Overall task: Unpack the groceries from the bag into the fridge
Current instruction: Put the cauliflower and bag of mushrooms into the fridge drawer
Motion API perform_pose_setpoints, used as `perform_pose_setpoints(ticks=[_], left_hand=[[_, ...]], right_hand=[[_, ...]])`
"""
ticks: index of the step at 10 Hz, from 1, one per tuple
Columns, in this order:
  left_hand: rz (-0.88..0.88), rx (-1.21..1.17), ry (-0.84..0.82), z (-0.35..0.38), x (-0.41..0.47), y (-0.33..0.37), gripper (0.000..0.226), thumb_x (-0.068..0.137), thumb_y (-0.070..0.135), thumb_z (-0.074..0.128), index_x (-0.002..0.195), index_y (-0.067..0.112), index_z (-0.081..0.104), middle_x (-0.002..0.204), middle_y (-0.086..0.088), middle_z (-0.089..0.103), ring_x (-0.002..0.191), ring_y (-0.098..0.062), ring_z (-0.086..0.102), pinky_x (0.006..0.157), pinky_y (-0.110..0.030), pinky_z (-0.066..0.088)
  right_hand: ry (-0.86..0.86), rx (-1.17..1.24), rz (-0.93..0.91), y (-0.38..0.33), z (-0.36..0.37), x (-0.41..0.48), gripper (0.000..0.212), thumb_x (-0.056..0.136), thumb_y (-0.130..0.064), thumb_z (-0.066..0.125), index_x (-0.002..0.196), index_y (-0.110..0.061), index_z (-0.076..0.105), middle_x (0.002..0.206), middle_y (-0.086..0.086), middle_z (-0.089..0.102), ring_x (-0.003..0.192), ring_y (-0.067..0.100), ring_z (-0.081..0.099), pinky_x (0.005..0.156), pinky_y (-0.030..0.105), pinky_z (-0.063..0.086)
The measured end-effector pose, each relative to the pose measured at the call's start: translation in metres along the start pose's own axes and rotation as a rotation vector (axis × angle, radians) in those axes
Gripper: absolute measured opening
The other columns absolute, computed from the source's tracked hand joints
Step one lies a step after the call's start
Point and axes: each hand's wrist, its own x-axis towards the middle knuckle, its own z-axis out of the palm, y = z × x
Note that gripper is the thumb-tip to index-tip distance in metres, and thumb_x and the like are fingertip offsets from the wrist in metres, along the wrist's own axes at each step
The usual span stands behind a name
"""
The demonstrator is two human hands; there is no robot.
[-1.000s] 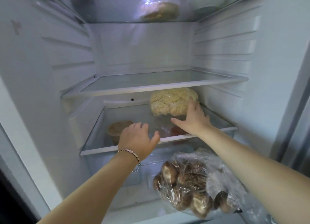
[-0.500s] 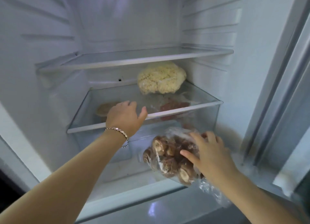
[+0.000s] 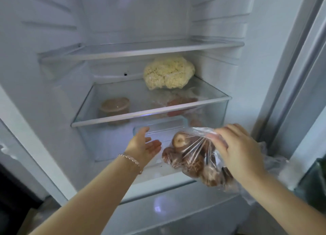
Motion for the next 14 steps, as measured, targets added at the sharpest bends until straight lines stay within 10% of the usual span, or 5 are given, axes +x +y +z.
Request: perform_pose_setpoints(ticks=[8, 10, 12, 13, 14], left_hand=[[0.244, -0.162, 0.027, 0.013, -0.054, -0.065, 0.048, 0.082, 0.053, 0.060, 0.093, 0.006, 0.053, 0.090, -0.004, 0.064, 0.081, -0.015, 0.064, 0.075, -0.029, 0.047], [0.225, -0.159, 0.006, 0.013, -0.104, -0.098, 0.052, 0.089, 0.052, 0.048, 0.111, 0.005, 0.046, 0.094, -0.003, 0.062, 0.068, -0.010, 0.067, 0.046, -0.018, 0.053], [0.244, -0.112, 0.072, 0.012, -0.140, -0.116, 0.040, 0.095, 0.039, 0.045, 0.113, 0.004, 0.053, 0.114, -0.011, 0.061, 0.093, -0.018, 0.060, 0.077, -0.025, 0.050], [0.204, 0.092, 0.139, 0.008, -0.155, -0.112, 0.042, 0.088, 0.044, 0.057, 0.089, 0.002, 0.055, 0.087, -0.012, 0.066, 0.081, -0.022, 0.062, 0.069, -0.028, 0.051], [0.633, 0.978, 0.419, -0.016, -0.160, -0.103, 0.028, 0.087, 0.030, 0.059, 0.082, 0.004, 0.065, 0.074, -0.009, 0.067, 0.063, -0.022, 0.059, 0.064, -0.031, 0.049]], right_hand=[[-0.114, 0.158, 0.112, 0.016, -0.121, -0.028, 0.040, 0.086, -0.038, 0.046, 0.091, -0.003, 0.065, 0.073, 0.008, 0.065, 0.062, 0.025, 0.059, 0.057, 0.037, 0.049], [-0.158, 0.286, 0.006, 0.019, -0.152, -0.037, 0.037, 0.089, -0.038, 0.048, 0.097, -0.007, 0.067, 0.071, 0.003, 0.065, 0.051, 0.008, 0.053, 0.050, 0.028, 0.046], [-0.204, 0.328, -0.068, 0.021, -0.173, -0.034, 0.047, 0.087, -0.046, 0.039, 0.089, -0.008, 0.064, 0.058, 0.000, 0.058, 0.041, 0.004, 0.041, 0.041, 0.020, 0.034], [-0.184, 0.358, -0.093, 0.021, -0.175, -0.029, 0.042, 0.088, -0.042, 0.042, 0.092, -0.007, 0.065, 0.060, -0.004, 0.057, 0.042, -0.003, 0.039, 0.044, 0.015, 0.030], [-0.169, 0.372, -0.087, 0.022, -0.175, -0.022, 0.036, 0.089, -0.037, 0.044, 0.092, -0.007, 0.064, 0.059, -0.010, 0.052, 0.041, 0.003, 0.043, 0.046, 0.014, 0.028]])
